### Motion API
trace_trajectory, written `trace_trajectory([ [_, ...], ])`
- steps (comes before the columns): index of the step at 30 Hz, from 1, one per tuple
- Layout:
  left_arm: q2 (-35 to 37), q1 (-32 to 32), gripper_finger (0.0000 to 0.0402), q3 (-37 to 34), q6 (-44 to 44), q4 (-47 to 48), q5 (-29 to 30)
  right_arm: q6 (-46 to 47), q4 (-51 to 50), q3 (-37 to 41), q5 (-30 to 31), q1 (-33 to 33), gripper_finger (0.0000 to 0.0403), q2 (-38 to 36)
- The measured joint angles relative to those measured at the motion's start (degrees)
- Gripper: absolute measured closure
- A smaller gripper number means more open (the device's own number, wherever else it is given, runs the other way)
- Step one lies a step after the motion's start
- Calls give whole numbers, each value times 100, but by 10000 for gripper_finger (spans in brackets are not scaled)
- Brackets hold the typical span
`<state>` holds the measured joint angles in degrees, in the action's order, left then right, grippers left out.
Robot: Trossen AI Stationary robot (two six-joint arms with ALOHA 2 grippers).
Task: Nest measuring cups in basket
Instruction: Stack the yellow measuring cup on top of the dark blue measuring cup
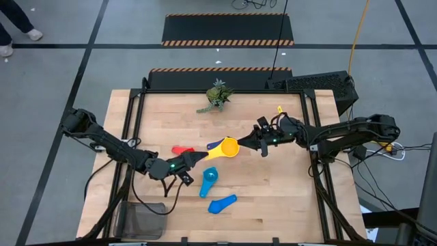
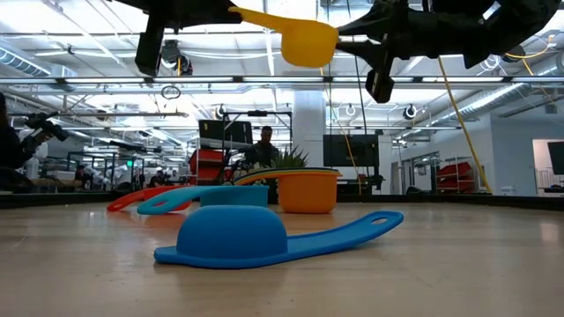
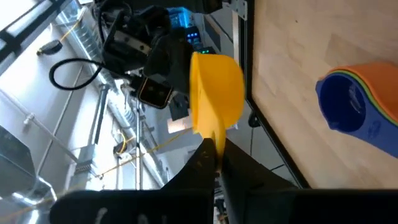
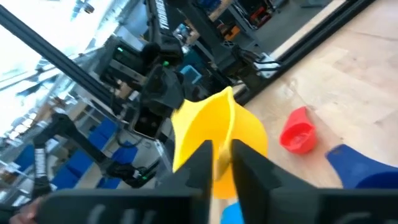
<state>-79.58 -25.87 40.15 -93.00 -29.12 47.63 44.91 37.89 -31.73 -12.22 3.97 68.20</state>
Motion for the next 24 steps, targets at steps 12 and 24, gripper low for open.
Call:
trace_trajectory([
  [12, -26, 320, 394, -313, 1147, 154, -117, -385, -296, -15, 145, 291, 136, -358],
  [24, -8, 447, 395, -1699, 1061, -2056, -467, -628, -1499, -13, 176, 422, 95, -1685],
])
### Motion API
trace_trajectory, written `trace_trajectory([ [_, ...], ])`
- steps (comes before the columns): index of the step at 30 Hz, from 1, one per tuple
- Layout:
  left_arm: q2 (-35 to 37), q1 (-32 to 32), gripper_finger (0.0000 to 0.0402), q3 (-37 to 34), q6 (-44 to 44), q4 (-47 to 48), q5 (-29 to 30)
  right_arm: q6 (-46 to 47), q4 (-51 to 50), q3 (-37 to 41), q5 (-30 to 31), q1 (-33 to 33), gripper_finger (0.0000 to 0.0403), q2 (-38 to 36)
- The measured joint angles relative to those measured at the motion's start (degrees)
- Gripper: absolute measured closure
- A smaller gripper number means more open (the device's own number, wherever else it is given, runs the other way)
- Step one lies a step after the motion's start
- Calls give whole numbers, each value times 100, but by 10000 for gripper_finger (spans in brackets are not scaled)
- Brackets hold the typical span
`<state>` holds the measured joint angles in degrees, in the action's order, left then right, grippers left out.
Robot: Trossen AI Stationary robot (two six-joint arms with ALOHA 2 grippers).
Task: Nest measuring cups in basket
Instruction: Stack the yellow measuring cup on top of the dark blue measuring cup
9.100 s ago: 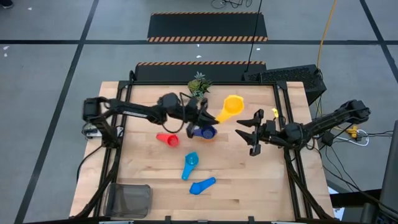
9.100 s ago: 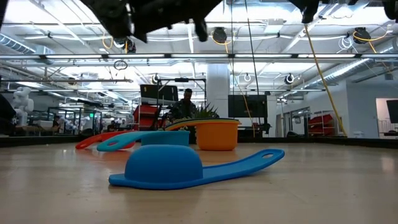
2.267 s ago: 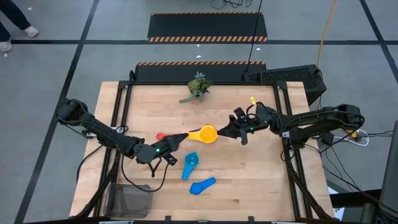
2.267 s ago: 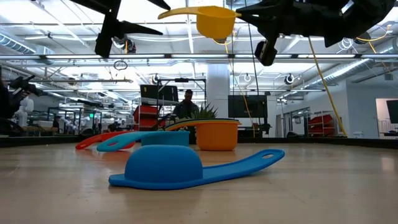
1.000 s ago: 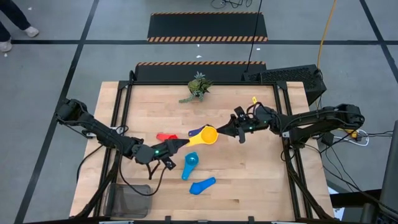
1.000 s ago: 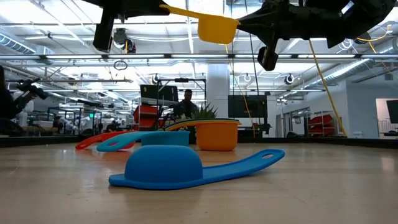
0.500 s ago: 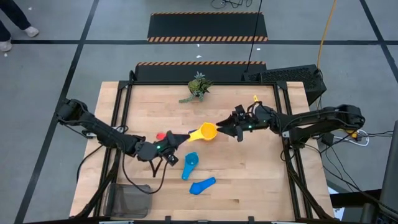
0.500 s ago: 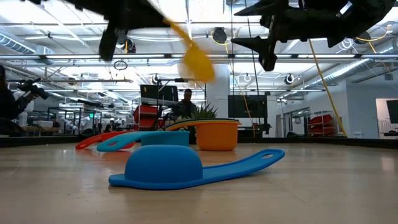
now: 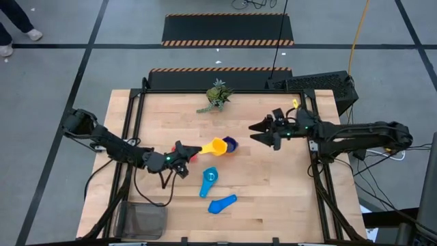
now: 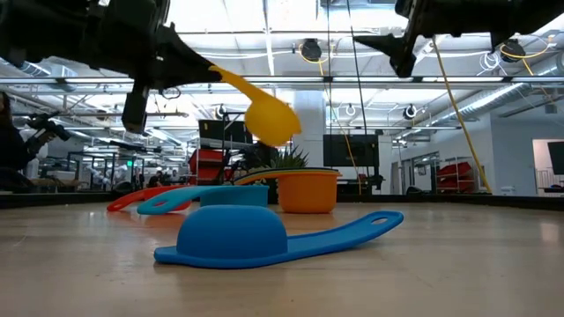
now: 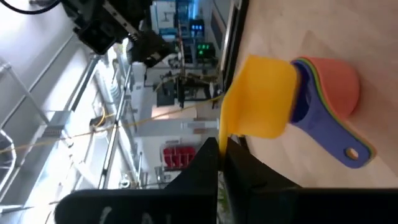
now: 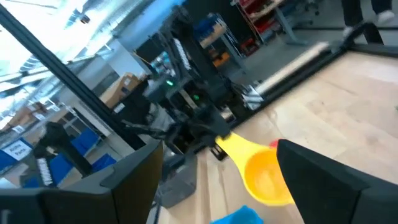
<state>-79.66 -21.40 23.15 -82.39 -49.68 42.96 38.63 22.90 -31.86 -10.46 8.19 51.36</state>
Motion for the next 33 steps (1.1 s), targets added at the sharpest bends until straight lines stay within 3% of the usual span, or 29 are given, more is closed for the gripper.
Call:
trace_trajectory([
  [12, 0, 812, 395, -253, -43, -915, -1802, -470, -104, 10, 160, -466, 95, -194],
  [18, 4, 1290, 395, -253, 42, -1081, -2697, -509, 637, 364, 487, -758, 94, -193],
  [33, 4, 1589, 395, -253, 50, -919, -2821, -70, 3296, 1753, 618, -831, 94, -197],
])
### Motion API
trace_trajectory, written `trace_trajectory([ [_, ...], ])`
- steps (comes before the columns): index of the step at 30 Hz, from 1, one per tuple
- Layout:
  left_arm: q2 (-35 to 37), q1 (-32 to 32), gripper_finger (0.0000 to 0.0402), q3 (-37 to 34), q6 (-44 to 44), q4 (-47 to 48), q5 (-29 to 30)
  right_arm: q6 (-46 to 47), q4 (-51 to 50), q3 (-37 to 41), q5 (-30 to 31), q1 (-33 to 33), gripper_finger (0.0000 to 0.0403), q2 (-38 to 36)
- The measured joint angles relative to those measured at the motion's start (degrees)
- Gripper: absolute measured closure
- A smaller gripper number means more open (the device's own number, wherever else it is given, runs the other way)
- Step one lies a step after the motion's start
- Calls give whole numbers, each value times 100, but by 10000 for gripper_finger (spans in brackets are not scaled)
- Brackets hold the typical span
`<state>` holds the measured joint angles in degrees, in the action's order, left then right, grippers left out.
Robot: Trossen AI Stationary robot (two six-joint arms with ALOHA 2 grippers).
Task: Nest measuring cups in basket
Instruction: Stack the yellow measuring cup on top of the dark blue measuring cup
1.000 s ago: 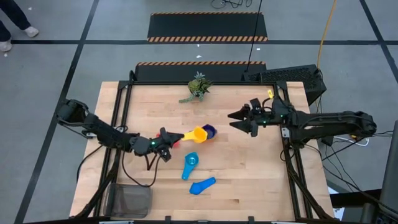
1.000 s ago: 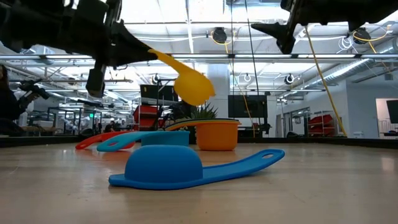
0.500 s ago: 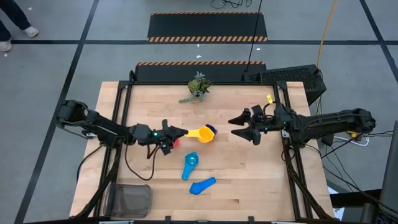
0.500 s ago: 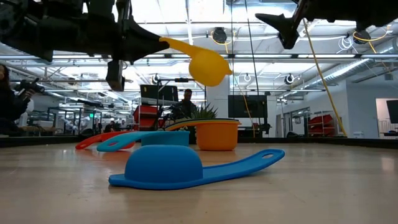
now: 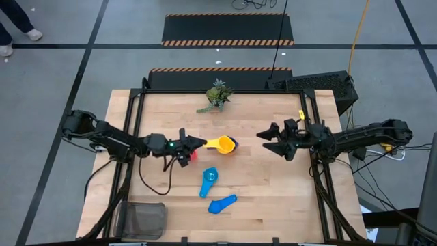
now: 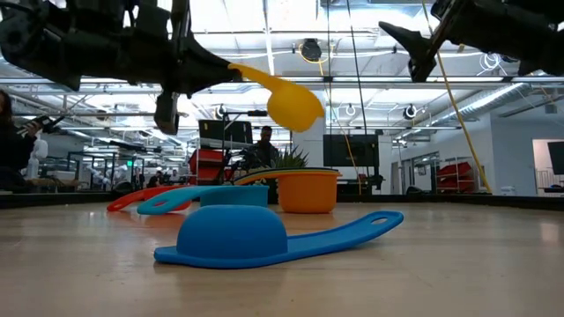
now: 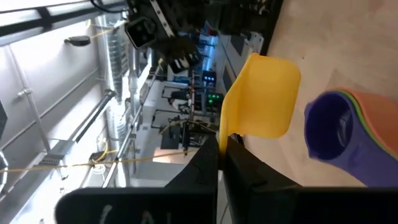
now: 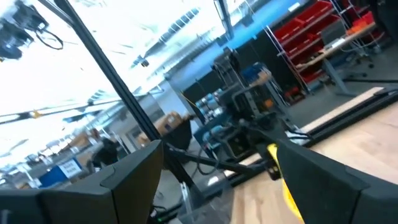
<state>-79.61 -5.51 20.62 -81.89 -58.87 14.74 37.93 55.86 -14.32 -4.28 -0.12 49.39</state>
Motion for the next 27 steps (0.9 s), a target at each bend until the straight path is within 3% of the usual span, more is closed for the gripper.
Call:
trace_trajectory([
  [18, -116, 341, 395, -57, -69, 129, -795, -6, 91, 111, -19, 0, 94, 0],
  [27, -1017, 751, 395, -59, -245, -918, -930, -111, 90, 111, -19, 2, 94, 0],
])
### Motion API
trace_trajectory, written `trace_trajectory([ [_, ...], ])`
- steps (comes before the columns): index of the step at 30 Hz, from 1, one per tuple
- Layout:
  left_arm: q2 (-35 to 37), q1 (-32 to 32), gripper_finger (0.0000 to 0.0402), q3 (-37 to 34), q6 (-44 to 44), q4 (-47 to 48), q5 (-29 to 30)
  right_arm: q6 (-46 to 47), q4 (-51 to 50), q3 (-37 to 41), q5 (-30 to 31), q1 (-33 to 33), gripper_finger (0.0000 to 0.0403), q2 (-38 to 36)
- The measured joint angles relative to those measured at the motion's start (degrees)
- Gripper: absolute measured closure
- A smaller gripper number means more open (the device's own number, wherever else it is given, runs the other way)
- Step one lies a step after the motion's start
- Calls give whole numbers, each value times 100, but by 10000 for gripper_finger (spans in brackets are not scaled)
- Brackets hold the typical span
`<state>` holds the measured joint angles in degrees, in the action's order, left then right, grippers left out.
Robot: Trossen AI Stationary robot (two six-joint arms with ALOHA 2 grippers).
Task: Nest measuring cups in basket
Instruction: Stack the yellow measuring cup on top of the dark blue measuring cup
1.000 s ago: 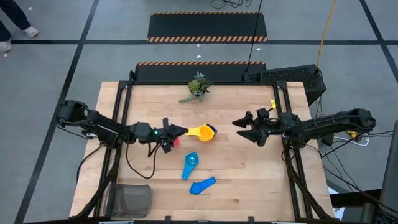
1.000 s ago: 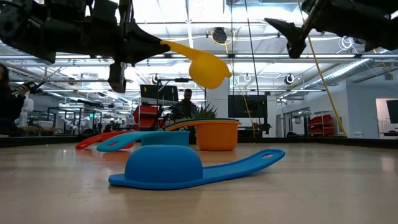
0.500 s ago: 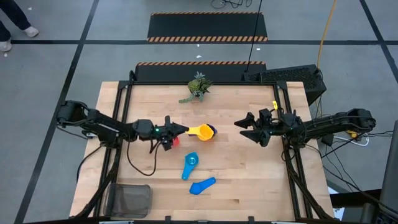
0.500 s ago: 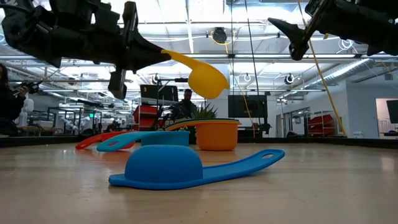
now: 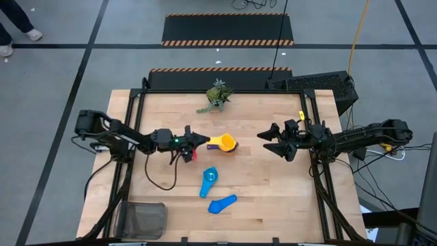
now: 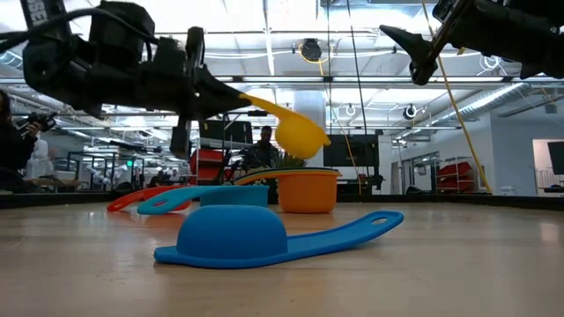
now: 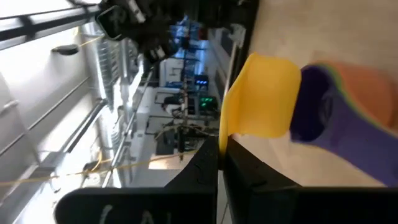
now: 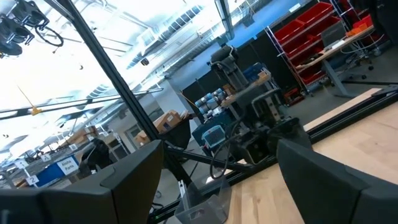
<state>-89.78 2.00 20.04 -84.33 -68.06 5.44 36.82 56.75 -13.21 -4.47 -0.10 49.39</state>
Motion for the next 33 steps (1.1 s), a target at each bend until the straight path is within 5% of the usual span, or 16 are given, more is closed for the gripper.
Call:
trace_trajectory([
  [6, -414, 203, 395, 27, 96, -274, -449, -2, -2, 0, 0, 0, 95, 0],
  [20, -1096, 289, 350, 292, 134, -197, -364, -111, -7, 0, 0, 0, 95, 2],
  [33, -1110, 323, 201, 290, 1133, -201, -395, -155, -7, 0, 0, 0, 95, 2],
])
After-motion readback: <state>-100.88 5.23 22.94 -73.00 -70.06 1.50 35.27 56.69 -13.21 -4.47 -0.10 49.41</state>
